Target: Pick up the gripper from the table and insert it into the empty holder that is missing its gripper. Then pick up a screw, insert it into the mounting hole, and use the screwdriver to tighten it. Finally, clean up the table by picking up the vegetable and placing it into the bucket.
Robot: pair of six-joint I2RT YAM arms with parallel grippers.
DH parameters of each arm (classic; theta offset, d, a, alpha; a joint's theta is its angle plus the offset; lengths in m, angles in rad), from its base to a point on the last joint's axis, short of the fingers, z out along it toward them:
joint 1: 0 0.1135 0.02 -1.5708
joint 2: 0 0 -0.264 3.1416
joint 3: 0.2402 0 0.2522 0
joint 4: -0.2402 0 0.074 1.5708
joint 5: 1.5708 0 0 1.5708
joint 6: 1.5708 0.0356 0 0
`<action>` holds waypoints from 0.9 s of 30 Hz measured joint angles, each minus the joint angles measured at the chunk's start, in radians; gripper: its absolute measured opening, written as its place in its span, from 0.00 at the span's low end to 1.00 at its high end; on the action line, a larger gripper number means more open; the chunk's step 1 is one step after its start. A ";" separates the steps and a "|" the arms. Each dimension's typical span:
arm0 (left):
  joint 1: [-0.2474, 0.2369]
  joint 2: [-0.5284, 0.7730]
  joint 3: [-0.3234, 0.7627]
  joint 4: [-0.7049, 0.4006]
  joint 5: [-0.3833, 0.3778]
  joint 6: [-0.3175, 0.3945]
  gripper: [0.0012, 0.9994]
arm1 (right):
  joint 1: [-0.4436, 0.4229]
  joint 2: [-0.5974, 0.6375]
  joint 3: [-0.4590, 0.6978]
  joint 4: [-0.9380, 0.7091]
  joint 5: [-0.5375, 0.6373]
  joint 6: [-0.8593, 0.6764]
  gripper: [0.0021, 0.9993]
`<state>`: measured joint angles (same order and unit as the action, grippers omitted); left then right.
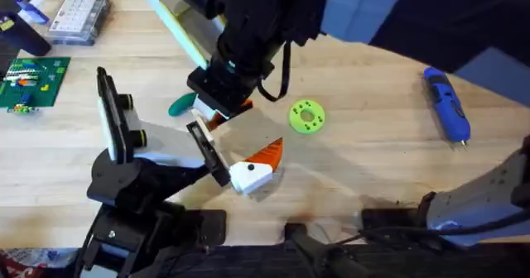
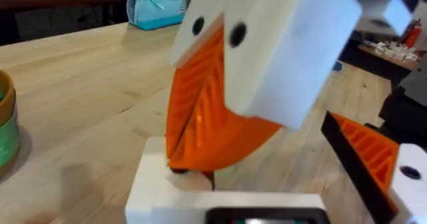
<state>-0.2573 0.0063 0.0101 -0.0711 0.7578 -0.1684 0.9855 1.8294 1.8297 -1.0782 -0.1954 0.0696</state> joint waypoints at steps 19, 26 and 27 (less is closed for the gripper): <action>0.000 0.000 0.000 0.000 -0.003 -0.012 0.99 | 0.000 0.005 0.000 0.001 -0.001 -0.003 0.21; 0.000 0.000 0.000 0.000 -0.003 -0.011 0.99 | -0.018 0.004 0.000 -0.004 0.044 -0.013 0.94; 0.000 0.000 0.000 0.000 -0.003 -0.010 0.99 | -0.023 0.004 0.001 -0.005 0.048 -0.014 0.98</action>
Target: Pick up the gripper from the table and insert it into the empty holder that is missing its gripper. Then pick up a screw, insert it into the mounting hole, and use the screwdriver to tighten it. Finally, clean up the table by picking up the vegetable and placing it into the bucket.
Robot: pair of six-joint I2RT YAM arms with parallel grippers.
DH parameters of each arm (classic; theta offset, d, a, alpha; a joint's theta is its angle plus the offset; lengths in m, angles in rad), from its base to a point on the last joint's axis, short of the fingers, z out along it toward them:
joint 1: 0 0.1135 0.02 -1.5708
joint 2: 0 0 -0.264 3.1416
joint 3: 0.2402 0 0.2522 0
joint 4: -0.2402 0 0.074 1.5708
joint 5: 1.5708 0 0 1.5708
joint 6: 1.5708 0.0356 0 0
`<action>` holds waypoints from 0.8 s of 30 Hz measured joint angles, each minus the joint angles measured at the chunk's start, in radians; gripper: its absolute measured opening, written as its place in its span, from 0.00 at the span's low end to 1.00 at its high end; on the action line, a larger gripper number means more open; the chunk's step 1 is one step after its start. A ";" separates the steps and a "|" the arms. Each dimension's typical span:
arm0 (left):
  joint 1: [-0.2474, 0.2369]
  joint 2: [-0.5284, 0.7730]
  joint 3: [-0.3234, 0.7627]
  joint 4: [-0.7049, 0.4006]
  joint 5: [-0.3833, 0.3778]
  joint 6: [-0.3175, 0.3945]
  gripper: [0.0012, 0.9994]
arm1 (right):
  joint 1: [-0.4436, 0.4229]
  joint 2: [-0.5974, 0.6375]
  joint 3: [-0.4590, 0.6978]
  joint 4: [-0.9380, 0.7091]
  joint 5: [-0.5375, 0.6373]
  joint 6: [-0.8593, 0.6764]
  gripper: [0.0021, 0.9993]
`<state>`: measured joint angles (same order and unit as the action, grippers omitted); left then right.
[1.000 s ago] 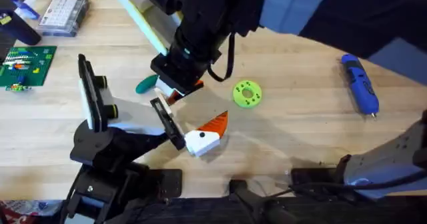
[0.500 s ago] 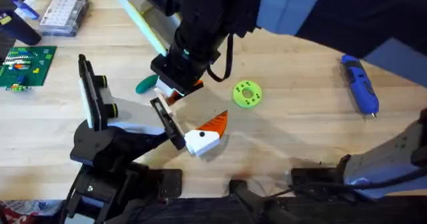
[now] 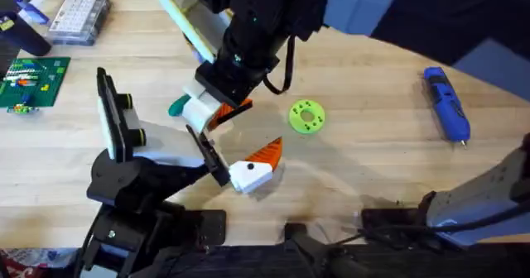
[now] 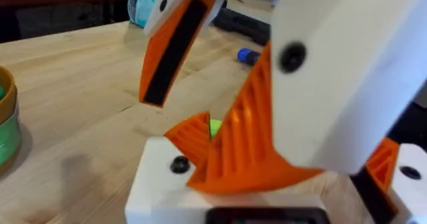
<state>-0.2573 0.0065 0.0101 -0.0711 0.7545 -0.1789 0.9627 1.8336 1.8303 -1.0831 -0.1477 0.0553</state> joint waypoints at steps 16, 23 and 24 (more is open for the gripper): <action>0.000 0.000 0.000 0.000 0.001 0.014 0.99 | -0.032 -0.043 0.008 -0.032 -0.028 0.000 1.00; 0.000 0.000 0.000 0.000 0.001 0.014 0.99 | -0.081 -0.077 0.009 -0.055 -0.033 0.000 0.99; 0.000 0.000 0.000 0.000 0.001 0.014 0.99 | -0.085 -0.078 0.009 -0.055 -0.033 0.000 0.99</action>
<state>-0.2573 0.0063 0.0101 -0.0708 0.7559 -0.1644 0.8780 1.7557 1.8397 -1.1383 -0.1806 0.0555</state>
